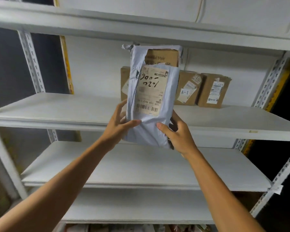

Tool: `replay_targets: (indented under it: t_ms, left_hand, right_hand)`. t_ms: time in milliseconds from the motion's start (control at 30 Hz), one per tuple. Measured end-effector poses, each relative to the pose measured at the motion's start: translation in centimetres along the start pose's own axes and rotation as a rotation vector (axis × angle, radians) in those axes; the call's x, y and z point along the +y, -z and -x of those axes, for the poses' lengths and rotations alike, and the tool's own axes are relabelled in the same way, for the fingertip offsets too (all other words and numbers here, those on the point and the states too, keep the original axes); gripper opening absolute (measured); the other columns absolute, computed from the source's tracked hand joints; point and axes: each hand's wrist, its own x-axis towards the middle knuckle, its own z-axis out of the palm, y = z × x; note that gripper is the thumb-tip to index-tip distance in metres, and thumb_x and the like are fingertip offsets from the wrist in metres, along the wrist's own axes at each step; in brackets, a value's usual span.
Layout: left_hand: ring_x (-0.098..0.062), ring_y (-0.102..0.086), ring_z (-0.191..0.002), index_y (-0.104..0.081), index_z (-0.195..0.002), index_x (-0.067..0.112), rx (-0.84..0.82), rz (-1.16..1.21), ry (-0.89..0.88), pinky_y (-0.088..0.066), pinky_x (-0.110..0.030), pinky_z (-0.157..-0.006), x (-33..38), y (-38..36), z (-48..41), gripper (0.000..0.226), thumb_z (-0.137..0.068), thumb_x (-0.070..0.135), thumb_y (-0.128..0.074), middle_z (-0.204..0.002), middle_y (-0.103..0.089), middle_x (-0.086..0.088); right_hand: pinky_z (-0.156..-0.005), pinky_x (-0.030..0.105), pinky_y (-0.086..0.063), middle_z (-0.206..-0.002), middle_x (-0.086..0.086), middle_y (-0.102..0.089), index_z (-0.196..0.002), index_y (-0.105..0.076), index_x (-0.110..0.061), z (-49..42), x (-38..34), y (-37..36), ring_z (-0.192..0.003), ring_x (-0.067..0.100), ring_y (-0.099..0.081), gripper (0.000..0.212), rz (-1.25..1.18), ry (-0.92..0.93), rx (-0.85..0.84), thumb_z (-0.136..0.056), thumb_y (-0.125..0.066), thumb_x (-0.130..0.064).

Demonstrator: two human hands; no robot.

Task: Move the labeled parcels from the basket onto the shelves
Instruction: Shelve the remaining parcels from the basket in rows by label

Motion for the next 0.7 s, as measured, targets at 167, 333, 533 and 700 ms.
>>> replay_targets:
  t_ms: [167, 333, 533, 700]
  left_hand:
    - [-0.017, -0.063, -0.112, -0.028, -0.140, 0.041, 0.045, -0.046, 0.021, -0.055, -0.026, -0.078, 0.3, 2.7, -0.1, 0.078, -0.076, 0.029, -0.072, -0.140, -0.052, -0.007]
    - [-0.021, -0.055, -0.121, -0.036, -0.119, 0.060, 0.123, -0.137, 0.097, -0.051, -0.043, -0.093, 0.9, 4.9, -1.4, 0.066, -0.068, 0.047, -0.076, -0.140, -0.053, -0.001]
    - [-0.025, -0.067, -0.105, -0.029, -0.134, 0.043, 0.206, -0.104, 0.142, -0.054, -0.049, -0.090, 1.3, 6.6, -2.1, 0.099, -0.053, 0.053, -0.083, -0.126, -0.062, -0.005]
    - [-0.026, -0.066, -0.106, -0.027, -0.143, 0.043, 0.288, -0.071, 0.222, -0.055, -0.055, -0.083, 1.4, 8.5, -2.2, 0.102, -0.057, 0.044, -0.083, -0.124, -0.063, 0.001]
  right_hand:
    - [-0.090, 0.033, -0.056, -0.124, -0.007, -0.064, -0.134, -0.052, -0.027, -2.7, -0.1, -1.7, -0.106, 0.010, -0.065, 0.048, -0.063, 0.050, -0.041, -0.089, -0.067, -0.029]
    - [-0.094, 0.037, -0.054, -0.130, -0.011, -0.061, -0.137, -0.048, -0.034, -5.6, 0.7, -3.3, -0.112, 0.012, -0.062, 0.052, -0.138, 0.070, -0.105, -0.090, -0.066, -0.026]
    - [-0.090, 0.037, -0.056, -0.124, -0.003, -0.065, -0.134, -0.046, -0.027, -8.2, 1.3, -5.2, -0.107, 0.015, -0.067, 0.052, -0.325, 0.039, -0.181, -0.088, -0.068, -0.016]
    - [-0.086, 0.026, -0.054, -0.116, -0.003, -0.067, -0.118, -0.058, -0.022, -9.5, 1.0, -7.0, -0.102, 0.016, -0.066, 0.031, -0.324, 0.056, -0.230, -0.088, -0.068, -0.018]
